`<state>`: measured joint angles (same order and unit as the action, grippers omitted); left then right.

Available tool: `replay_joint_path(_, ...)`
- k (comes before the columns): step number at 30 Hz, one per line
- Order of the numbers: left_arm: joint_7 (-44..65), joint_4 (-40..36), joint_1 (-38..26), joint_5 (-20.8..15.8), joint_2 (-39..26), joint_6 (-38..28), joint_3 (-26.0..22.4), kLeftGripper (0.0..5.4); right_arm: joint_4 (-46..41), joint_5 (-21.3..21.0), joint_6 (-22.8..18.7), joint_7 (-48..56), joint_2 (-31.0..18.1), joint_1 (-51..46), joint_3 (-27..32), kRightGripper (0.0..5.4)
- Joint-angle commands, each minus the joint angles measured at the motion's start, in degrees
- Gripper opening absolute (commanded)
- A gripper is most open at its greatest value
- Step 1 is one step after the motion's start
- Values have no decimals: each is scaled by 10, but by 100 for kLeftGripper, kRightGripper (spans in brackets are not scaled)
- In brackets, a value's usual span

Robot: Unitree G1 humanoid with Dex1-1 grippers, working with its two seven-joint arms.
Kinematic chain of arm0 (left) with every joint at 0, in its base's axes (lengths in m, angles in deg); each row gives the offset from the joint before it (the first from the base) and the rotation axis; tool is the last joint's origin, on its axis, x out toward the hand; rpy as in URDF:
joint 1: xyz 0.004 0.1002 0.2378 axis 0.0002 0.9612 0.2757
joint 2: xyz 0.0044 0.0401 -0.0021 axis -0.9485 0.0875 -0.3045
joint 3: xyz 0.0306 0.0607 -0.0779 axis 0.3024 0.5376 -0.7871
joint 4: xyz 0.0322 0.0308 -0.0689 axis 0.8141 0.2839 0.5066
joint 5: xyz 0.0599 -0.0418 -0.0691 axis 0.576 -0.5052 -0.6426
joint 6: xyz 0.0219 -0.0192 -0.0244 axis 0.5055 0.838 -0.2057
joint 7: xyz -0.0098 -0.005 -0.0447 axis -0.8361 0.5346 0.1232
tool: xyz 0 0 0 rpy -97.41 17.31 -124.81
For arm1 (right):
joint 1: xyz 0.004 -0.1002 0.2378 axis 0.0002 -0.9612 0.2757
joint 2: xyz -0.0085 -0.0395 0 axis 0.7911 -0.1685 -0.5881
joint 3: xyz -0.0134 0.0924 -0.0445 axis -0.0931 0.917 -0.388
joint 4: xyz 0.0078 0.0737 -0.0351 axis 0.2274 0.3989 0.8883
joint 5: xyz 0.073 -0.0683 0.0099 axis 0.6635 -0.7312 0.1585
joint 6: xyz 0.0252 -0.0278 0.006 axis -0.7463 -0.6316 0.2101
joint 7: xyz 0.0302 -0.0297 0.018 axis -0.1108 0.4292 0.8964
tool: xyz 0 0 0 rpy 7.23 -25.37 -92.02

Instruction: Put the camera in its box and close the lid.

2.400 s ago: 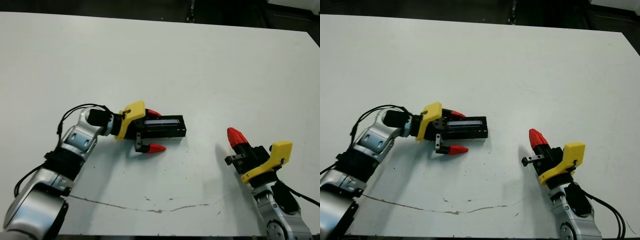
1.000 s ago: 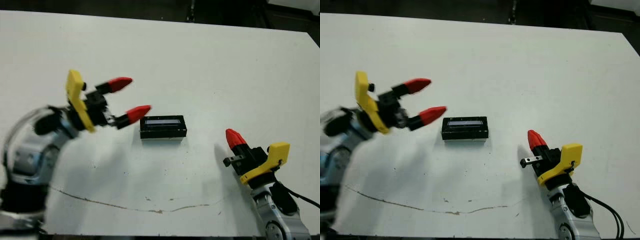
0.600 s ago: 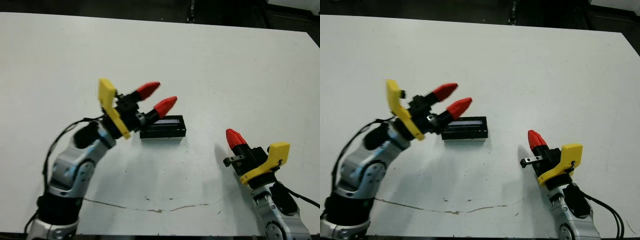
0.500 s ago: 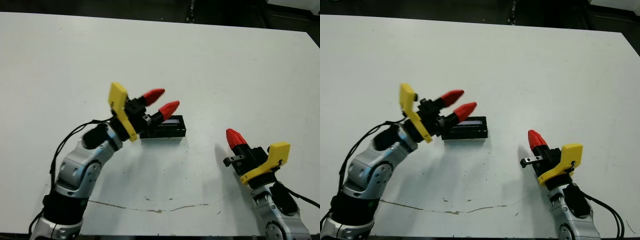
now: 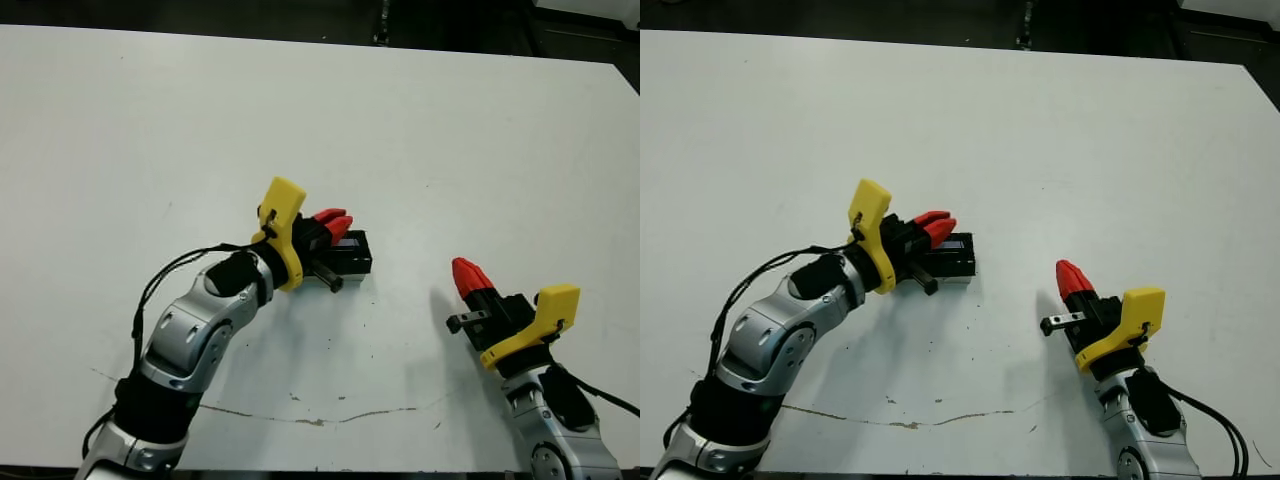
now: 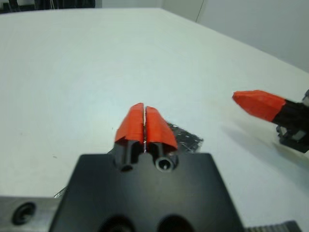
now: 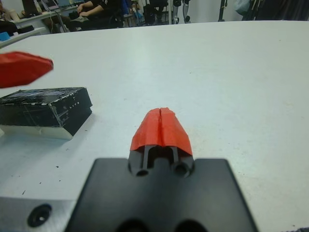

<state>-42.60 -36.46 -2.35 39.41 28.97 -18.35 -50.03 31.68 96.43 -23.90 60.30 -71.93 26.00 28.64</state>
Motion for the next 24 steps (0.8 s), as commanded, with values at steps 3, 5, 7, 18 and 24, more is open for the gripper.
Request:
replay_joint_path(3, -7, 4, -3, 11, -6, 52, 4, 2, -4, 1, -8, -5, -5, -4, 2, 0)
replay_joint_path(5, -8, 2, -2, 10, -5, 62, 3, 2, -5, 3, -11, -5, -5, -4, 2, 0)
replay_joint_path(7, -8, 1, -3, 11, -6, 72, 4, 2, -6, 3, -11, -6, -4, -5, 2, 0)
replay_joint_path(18, -17, 22, -3, -7, 11, 133, -14, 2, 0, 2, 2, -1, -5, -5, 2, 0)
replay_joint_path(24, -20, 57, -15, 9, 16, 112, -1, 2, 2, 2, 3, 0, -5, -6, 2, 0)
